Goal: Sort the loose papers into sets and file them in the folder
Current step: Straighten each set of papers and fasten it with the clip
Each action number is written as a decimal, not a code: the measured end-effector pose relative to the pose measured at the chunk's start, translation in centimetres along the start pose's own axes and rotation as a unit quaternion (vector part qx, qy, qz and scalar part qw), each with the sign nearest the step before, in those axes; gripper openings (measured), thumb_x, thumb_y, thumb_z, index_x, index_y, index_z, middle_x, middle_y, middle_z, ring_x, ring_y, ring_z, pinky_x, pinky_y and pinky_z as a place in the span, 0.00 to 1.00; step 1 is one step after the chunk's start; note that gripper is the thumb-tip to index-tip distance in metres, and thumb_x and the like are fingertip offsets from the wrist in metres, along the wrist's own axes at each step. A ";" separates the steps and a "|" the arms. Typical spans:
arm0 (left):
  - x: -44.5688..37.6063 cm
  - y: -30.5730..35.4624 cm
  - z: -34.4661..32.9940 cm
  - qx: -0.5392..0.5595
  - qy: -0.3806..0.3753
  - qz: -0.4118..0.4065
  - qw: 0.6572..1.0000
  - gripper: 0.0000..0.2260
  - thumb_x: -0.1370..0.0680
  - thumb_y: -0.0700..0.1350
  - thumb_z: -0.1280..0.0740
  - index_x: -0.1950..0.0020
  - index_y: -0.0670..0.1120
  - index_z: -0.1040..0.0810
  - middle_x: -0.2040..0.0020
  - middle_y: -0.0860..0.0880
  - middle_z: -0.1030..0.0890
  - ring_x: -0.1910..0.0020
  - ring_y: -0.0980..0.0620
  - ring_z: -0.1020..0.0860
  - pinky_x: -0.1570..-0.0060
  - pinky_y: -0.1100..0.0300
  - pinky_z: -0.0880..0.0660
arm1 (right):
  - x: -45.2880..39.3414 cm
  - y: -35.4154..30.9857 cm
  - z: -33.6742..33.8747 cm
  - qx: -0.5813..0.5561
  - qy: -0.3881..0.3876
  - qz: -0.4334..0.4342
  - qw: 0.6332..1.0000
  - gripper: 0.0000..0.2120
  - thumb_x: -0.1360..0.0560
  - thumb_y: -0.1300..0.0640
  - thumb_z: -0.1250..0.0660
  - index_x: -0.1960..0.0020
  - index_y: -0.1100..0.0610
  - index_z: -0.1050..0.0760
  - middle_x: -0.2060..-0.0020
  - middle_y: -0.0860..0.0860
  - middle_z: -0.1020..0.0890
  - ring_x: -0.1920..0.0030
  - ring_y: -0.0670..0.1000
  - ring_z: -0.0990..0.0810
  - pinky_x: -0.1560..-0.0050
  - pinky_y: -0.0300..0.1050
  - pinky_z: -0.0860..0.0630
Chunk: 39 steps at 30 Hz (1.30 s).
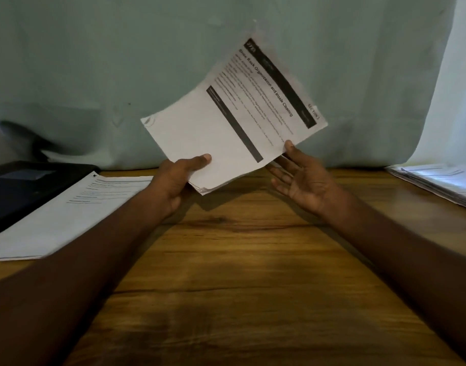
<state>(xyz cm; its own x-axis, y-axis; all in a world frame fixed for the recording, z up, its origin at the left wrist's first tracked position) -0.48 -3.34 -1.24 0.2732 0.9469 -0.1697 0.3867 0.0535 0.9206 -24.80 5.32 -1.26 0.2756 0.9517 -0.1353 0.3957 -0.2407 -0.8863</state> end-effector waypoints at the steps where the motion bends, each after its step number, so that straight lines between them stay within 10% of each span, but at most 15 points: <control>1: 0.1 -0.3 -0.6 0.007 -0.013 0.010 1.000 0.22 0.27 0.38 0.23 0.34 0.43 0.21 0.43 0.45 0.14 0.44 0.44 0.15 0.41 0.44 0.19 | -0.1 0.2 -0.3 -0.012 -0.008 -0.001 1.000 0.19 0.22 0.48 0.28 0.34 0.52 0.23 0.41 0.52 0.15 0.35 0.55 0.20 0.34 0.55 0.25; 8: 1.5 -1.4 -4.0 -0.039 -0.101 0.026 0.994 0.21 0.26 0.41 0.23 0.34 0.46 0.21 0.42 0.46 0.14 0.43 0.46 0.15 0.43 0.48 0.18 | -0.8 0.4 -0.1 -0.124 0.018 0.067 0.990 0.21 0.21 0.63 0.30 0.29 0.57 0.26 0.39 0.58 0.16 0.40 0.58 0.16 0.44 0.57 0.17; 21: -0.7 1.1 1.3 -0.087 0.083 -0.003 0.993 0.08 0.18 0.44 0.32 0.44 0.40 0.21 0.59 0.44 0.19 0.68 0.52 0.23 0.68 0.58 0.19 | -1.4 0.1 2.1 -0.034 0.080 0.040 0.995 0.18 0.21 0.65 0.32 0.32 0.56 0.24 0.45 0.55 0.14 0.48 0.56 0.13 0.57 0.51 0.15; 39: 0.1 1.4 1.6 -0.142 0.117 -0.010 0.983 0.09 0.18 0.46 0.33 0.52 0.42 0.19 0.66 0.45 0.19 0.72 0.52 0.19 0.68 0.59 0.20 | -1.4 0.1 3.0 -0.041 0.082 0.021 0.996 0.20 0.22 0.67 0.33 0.31 0.57 0.24 0.45 0.56 0.14 0.48 0.57 0.13 0.57 0.50 0.16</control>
<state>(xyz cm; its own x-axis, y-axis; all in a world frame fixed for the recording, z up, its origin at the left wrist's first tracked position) 1.52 -3.65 -0.50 0.0455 0.9900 -0.1339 0.1187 0.1277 0.9847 -27.82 4.55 -2.50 0.4293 0.8985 -0.0913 0.4496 -0.3003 -0.8413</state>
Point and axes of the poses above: each hand's wrist, its own x-axis away from the middle knuckle, its own z-axis out of the back of the hand, y = z × x, the point moved 6 cm from there along -x, towards the middle knuckle
